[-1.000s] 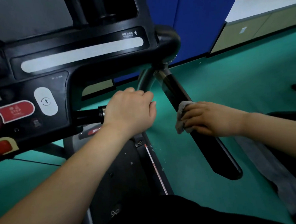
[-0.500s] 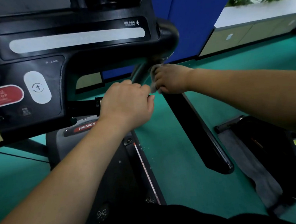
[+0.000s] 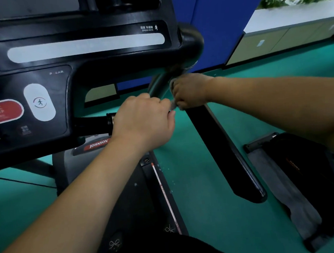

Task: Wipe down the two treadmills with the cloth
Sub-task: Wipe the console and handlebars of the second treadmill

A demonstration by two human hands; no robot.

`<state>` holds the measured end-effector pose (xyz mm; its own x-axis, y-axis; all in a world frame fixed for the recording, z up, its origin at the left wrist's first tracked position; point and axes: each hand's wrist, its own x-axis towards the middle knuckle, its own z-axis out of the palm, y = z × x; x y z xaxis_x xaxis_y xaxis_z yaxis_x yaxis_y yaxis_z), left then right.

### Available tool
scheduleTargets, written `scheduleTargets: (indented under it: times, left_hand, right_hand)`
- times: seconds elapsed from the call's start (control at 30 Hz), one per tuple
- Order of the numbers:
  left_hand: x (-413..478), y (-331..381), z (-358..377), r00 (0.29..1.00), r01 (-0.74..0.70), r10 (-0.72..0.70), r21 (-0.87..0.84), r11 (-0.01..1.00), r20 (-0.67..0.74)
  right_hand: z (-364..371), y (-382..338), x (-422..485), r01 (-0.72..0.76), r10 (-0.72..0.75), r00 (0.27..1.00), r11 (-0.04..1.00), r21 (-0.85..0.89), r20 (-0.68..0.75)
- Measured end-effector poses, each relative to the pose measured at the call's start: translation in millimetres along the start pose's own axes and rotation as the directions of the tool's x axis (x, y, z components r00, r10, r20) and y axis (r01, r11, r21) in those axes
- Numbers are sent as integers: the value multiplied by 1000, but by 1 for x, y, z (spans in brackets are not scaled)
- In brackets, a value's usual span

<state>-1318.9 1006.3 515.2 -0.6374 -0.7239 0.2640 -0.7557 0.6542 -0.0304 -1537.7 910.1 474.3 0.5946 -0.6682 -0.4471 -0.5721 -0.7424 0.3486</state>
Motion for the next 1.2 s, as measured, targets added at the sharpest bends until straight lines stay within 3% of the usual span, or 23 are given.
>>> scheduleTargets:
  times: [0.1, 0.23, 0.33, 0.4, 0.57, 0.83, 1.03, 1.1, 1.2]
  left_hand:
    - [-1, 0, 1, 1000, -7, 8, 11, 1000, -25]
    - [-2, 0, 1, 999, -9, 9, 0, 1000, -35]
    - [-3, -1, 3, 999, -2, 2, -2, 1000, -34]
    - [-3, -2, 4, 999, 3, -2, 6, 1000, -40]
    - [-2, 0, 4, 999, 13, -13, 7, 1000, -49]
    - [-4, 9, -7, 995, 95, -96, -27, 995, -37]
    - [-6, 12, -11, 992, 129, -129, -43, 991, -12]
    - [-6, 13, -12, 992, 127, -127, -41, 991, 0]
    - [-7, 15, -14, 991, 131, -131, -40, 991, 6]
  right_hand:
    - [1, 2, 0, -22, 22, 1000, 1000, -11, 0]
    - [6, -22, -25, 80, -79, 996, 996, 39, -36]
    - [17, -56, -54, 165, -143, 977, 978, 131, -160]
    - [25, -78, -78, 181, -134, 964, 964, 193, -231]
    - [32, -120, -136, 162, -91, 969, 937, 311, -231]
    - [48, -179, -200, 134, 39, 926, 895, 425, -374]
    - [51, -195, -229, 166, 82, 911, 824, 542, -404]
    - [56, -198, -234, 125, 167, 880, 822, 556, -445]
    - [62, -204, -231, 56, 374, 777, 759, 648, -506]
